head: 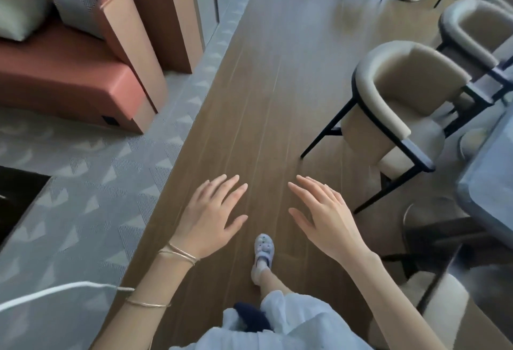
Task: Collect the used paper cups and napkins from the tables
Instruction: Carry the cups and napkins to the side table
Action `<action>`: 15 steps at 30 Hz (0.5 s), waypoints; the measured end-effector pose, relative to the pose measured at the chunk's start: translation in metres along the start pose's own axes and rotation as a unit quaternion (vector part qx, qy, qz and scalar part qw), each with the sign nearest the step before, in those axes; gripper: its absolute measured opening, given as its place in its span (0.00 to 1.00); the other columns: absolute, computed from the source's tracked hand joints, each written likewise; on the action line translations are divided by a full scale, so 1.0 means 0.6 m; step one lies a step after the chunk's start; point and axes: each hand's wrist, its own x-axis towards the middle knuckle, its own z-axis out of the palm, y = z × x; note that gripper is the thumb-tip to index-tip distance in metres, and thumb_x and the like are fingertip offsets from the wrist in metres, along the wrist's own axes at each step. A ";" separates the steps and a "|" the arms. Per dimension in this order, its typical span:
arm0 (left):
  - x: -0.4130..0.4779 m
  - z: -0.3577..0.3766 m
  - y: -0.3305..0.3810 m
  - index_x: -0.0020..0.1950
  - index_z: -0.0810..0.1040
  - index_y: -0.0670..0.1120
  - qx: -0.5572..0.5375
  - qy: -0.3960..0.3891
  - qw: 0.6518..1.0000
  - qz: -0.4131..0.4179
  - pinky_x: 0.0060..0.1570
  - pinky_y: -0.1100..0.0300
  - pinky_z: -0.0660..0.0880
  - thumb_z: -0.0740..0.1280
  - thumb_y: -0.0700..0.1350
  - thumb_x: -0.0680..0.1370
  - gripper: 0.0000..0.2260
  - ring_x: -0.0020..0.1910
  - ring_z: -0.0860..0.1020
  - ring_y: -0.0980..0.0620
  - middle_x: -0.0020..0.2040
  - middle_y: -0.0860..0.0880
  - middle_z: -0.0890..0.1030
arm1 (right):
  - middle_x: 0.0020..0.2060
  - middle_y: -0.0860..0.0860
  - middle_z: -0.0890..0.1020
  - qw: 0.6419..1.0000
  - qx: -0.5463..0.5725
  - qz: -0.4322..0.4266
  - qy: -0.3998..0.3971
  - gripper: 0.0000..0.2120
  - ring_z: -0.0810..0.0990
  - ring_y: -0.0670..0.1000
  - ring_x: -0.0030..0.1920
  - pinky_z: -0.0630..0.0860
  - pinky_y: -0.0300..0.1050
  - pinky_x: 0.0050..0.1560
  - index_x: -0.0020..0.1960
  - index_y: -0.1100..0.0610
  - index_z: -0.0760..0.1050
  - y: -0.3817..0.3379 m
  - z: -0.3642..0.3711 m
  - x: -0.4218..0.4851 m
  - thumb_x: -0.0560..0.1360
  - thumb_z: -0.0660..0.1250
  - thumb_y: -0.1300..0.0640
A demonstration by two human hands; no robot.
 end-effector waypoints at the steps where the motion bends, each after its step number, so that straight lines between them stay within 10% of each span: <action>1: 0.039 -0.005 -0.010 0.70 0.67 0.48 0.003 0.002 1.000 0.002 0.69 0.48 0.61 0.63 0.56 0.76 0.25 0.70 0.65 0.47 0.70 0.48 0.69 | 0.67 0.51 0.72 1.000 -0.004 0.000 -0.002 0.21 0.68 0.53 0.68 0.66 0.55 0.67 0.67 0.53 0.70 0.016 -0.005 0.036 0.75 0.66 0.51; 15: 0.480 -0.055 -0.135 0.71 0.66 0.48 0.002 0.018 1.000 0.017 0.69 0.47 0.61 0.62 0.56 0.76 0.25 0.71 0.64 0.46 0.71 0.47 0.67 | 0.66 0.51 0.73 1.000 -0.009 -0.005 0.015 0.22 0.69 0.54 0.68 0.67 0.55 0.65 0.67 0.52 0.70 0.186 -0.056 0.448 0.74 0.68 0.53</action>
